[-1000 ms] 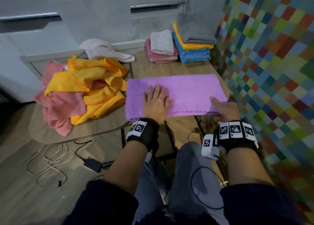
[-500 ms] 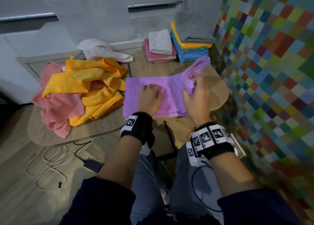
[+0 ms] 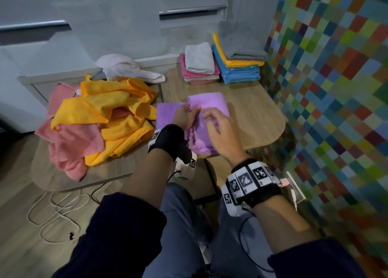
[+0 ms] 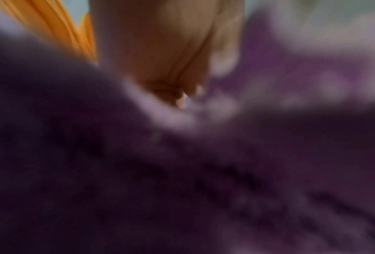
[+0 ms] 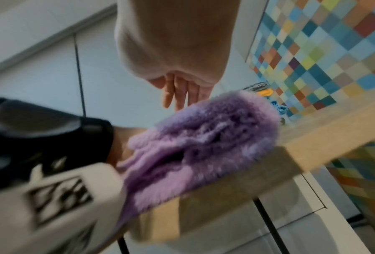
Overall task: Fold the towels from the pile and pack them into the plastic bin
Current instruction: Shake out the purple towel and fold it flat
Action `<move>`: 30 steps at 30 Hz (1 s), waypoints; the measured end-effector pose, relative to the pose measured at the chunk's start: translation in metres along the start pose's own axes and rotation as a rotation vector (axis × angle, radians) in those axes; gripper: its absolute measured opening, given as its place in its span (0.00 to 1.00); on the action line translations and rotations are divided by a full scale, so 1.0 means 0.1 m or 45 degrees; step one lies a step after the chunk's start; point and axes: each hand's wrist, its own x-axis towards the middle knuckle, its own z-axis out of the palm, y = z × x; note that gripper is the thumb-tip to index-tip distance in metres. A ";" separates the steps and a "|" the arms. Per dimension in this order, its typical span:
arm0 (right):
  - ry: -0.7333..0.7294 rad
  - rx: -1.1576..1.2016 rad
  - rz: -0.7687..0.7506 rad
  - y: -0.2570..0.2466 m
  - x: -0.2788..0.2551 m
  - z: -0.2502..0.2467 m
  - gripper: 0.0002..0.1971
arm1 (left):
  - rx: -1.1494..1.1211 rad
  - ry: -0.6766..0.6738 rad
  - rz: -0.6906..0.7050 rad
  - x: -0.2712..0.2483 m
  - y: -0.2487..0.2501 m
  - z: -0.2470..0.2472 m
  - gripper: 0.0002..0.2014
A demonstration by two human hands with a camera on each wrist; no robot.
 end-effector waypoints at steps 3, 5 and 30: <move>-0.011 -0.288 -0.073 0.11 0.31 0.03 0.20 | 0.062 -0.054 -0.003 0.03 0.00 0.03 0.11; -0.315 -0.598 0.013 0.24 0.42 0.10 0.25 | 0.100 -0.074 -0.009 0.04 0.02 0.03 0.11; -0.020 0.149 1.015 0.33 0.15 -0.26 0.22 | 1.215 -0.167 0.205 -0.71 -0.03 0.16 0.25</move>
